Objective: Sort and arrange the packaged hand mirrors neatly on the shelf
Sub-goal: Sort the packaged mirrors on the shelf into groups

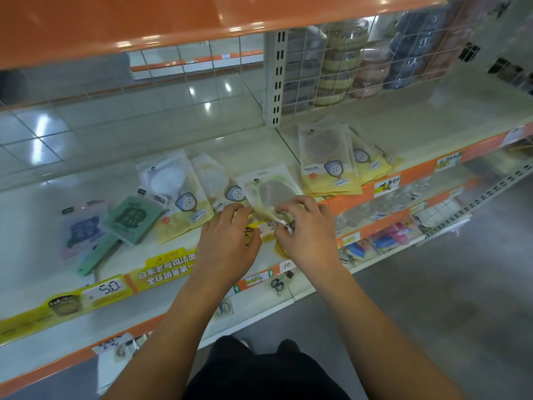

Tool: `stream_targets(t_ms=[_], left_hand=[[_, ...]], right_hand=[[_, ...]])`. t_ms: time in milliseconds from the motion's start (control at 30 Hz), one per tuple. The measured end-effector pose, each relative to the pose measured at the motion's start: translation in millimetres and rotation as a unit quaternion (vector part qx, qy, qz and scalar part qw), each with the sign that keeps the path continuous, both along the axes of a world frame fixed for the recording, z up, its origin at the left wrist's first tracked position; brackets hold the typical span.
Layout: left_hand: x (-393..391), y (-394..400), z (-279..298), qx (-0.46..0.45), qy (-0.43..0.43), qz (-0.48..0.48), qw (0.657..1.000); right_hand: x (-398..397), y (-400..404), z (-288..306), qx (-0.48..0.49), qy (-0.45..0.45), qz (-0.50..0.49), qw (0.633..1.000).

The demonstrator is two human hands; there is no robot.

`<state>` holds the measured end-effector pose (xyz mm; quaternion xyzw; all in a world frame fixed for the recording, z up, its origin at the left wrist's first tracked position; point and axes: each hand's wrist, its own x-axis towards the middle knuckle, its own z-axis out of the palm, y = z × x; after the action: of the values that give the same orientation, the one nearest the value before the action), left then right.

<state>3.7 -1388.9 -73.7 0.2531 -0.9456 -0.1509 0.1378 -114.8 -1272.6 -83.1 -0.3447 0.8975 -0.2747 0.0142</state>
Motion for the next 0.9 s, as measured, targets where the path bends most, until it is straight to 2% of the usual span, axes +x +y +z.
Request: stream_targets(t_ms=[500, 700, 900], left_hand=[[-39.2, -43.9, 0.3, -0.022, 0.035, -0.069, 0.997], [-36.2, -46.6, -7.0, -0.004, 0.035, -0.097, 0.995], [-38.6, -52.7, -9.8, 0.021, 0.031, -0.086, 0.996]], right_hand=[[-23.2, -31.9, -1.5, 0.021, 0.016, -0.079, 0.997], [-12.9, -33.9, -8.3, 0.052, -0.003, -0.093, 0.994], [-21.1, -40.0, -7.7, 0.030, 0.005, -0.096, 0.995]])
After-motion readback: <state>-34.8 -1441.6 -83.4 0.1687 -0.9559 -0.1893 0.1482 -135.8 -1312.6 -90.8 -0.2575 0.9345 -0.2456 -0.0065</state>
